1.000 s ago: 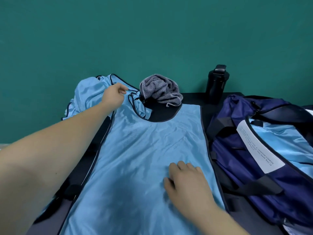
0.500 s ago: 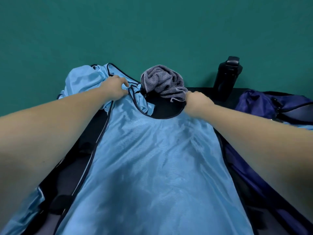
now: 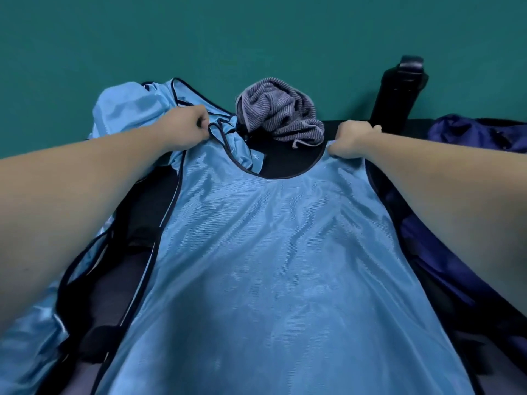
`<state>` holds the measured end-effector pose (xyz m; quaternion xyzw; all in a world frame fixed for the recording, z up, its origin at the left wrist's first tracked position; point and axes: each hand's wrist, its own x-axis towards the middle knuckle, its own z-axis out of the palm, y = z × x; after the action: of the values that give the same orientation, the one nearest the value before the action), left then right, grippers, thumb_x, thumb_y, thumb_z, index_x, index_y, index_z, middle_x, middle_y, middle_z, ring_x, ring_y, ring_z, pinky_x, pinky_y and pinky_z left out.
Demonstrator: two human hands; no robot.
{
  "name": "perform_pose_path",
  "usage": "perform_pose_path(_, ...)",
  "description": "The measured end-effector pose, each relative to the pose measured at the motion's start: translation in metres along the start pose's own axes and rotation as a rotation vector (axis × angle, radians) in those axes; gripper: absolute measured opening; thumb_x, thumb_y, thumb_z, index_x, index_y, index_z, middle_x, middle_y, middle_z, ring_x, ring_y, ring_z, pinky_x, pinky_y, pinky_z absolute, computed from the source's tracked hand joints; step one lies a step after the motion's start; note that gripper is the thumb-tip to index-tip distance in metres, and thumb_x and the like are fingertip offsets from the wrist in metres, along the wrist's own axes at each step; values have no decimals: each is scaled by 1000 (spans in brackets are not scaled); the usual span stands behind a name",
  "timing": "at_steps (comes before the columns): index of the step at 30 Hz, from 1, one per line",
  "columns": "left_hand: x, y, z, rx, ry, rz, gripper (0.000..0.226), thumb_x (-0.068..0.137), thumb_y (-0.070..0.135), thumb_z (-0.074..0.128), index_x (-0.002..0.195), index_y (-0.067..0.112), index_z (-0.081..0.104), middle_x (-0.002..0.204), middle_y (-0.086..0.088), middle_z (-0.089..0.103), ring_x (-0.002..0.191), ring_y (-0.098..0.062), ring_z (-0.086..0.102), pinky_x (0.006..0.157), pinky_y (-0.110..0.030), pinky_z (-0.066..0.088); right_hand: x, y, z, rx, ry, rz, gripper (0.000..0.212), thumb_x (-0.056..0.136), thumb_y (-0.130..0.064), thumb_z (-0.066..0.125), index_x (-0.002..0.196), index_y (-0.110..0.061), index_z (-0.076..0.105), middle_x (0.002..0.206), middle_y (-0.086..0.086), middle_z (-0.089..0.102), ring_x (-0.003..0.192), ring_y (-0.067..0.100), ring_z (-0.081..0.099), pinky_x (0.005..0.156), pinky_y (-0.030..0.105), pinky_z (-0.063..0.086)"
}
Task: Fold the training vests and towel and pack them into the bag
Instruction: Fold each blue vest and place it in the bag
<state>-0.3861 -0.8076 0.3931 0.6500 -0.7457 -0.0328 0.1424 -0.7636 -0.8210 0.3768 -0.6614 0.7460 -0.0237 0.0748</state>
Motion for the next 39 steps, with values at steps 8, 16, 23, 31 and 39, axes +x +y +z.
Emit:
perform_pose_path(8,-14,14,-37,10,-35,-27,20,96,26,69,108,10,70,102,-12,70,93,-29,59,79,-36,45,-32,-2,-32,93,121,-159,13,87,-28,67,97,-19,68,95,3,66,96,32,58,91,37,43)
perform_pose_path(16,-86,47,-108,-158,-72,-82,25,93,36,73,87,12,68,73,-1,56,68,-20,44,59,-32,35,-109,5,-99,206,172,-370,9,85,-21,71,90,-14,68,82,1,68,80,25,61,65,32,45)
perform_pose_path(23,-178,64,-161,-180,-52,-34,19,89,43,79,83,27,72,78,4,66,69,-18,51,66,-33,42,-207,21,-135,260,134,-499,9,80,-18,77,84,-23,70,79,-7,72,72,15,65,66,29,50)
perform_pose_path(31,-299,92,-186,-194,-82,12,17,90,40,80,84,26,74,71,8,66,64,-16,50,62,-31,41,-313,42,-138,382,1,-539,16,80,-23,87,88,-25,74,79,-8,74,64,1,61,68,28,53)
perform_pose_path(39,-398,94,-159,-215,-150,55,11,89,41,82,85,34,75,70,12,68,61,-7,52,64,-32,46,-413,59,-101,210,-84,-669,11,84,-18,80,90,-25,73,75,-24,67,73,-8,59,62,12,39)
